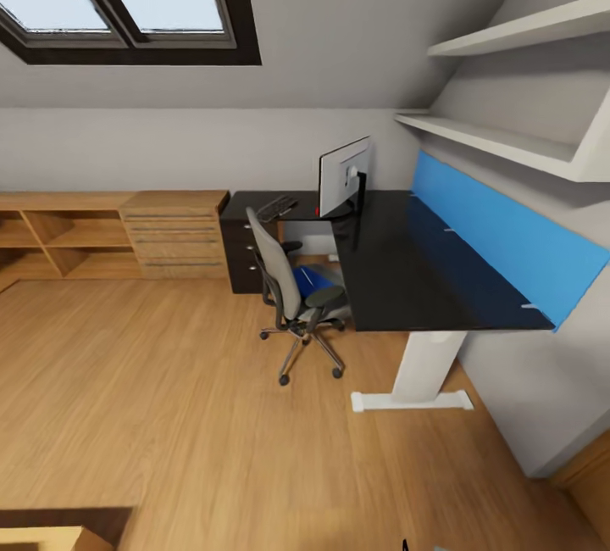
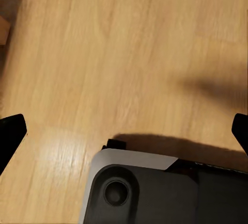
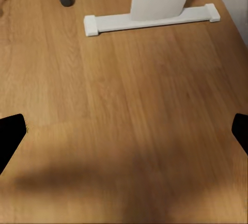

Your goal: In the bedroom, organize the workspace by keeping the computer under the desk, ensuring the monitor is on the desk, placing the keyboard on the desk next to the monitor, placing the mouse on the desk next to the keyboard, moving the folder from the swivel chair onto the desk next to the mouse, stacking the notebook on top of the folder with the pen on top of the notebook, and positioning the swivel chair next to the desk.

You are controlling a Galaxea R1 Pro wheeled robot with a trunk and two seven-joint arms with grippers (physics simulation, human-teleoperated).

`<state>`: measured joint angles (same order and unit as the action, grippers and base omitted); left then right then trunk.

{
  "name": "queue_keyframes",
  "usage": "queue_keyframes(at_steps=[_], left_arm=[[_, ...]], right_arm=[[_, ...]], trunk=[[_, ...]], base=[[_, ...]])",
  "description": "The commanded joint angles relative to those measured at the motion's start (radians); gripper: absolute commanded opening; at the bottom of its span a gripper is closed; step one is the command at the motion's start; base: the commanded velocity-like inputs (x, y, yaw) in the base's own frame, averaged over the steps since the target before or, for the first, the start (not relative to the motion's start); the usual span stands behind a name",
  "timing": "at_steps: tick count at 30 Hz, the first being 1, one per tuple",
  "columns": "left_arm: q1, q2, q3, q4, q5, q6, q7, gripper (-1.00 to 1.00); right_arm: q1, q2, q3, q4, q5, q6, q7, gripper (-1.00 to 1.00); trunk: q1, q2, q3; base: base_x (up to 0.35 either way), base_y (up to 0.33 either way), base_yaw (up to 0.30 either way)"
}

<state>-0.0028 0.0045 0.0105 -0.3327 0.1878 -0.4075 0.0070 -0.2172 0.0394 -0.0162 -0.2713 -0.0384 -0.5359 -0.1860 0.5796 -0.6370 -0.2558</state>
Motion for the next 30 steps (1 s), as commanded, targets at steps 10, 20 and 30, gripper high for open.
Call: queue_keyframes(at_steps=[10, 20, 30], left_arm=[[0.0, 0.0, -0.001, 0.0, 0.003, -0.002, 0.001, 1.0], [0.0, 0.001, -0.003, 0.0, 0.004, -0.001, 0.001, 1.0], [0.0, 0.002, -0.003, 0.0, 0.005, -0.001, 0.001, 1.0]], right_arm=[[-0.001, 0.0, -0.001, 0.022, -0.003, -0.004, 0.001, 1.0], [-0.001, 0.0, -0.001, 0.029, -0.005, -0.004, 0.0, 1.0], [-0.001, 0.0, -0.001, 0.029, -0.005, -0.004, 0.0, 1.0]], trunk=[[0.001, -0.001, -0.001], [0.001, -0.001, -0.001], [0.001, -0.001, -0.001]], base=[[0.296, 0.229, 0.0], [0.294, 0.149, 0.0], [0.232, 0.076, 0.0]])
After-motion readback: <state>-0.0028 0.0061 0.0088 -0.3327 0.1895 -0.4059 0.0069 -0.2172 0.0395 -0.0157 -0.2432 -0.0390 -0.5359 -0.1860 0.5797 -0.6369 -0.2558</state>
